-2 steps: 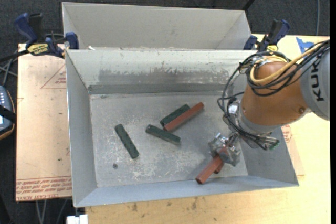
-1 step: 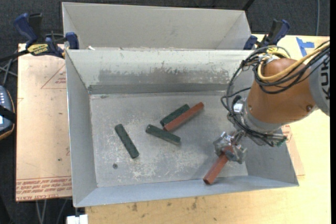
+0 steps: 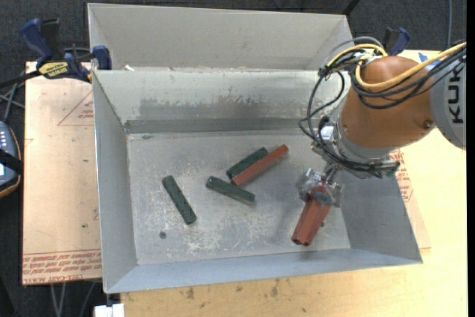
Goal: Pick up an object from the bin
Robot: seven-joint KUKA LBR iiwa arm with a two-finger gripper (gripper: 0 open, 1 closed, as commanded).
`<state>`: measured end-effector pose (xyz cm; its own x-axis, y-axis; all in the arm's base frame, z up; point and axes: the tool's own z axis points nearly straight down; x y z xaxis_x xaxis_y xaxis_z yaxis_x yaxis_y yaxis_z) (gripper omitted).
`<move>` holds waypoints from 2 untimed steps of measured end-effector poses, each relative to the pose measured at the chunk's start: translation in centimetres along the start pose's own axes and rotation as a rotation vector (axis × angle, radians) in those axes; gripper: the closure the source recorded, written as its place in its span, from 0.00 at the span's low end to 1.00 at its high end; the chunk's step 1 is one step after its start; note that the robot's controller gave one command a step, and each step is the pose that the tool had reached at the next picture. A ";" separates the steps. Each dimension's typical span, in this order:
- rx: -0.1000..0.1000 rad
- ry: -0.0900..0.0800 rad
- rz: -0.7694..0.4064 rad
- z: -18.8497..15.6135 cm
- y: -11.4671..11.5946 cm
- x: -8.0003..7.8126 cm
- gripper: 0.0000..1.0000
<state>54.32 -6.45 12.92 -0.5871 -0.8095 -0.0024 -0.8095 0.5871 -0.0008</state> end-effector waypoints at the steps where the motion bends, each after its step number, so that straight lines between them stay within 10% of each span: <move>1: -0.006 0.001 0.027 -3.8 1.3 0.1 1.00; 2: -0.004 0.002 0.127 -9.6 2.9 -1.8 1.00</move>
Offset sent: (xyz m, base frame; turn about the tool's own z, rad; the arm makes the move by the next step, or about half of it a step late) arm -0.0111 0.0499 0.1352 0.0813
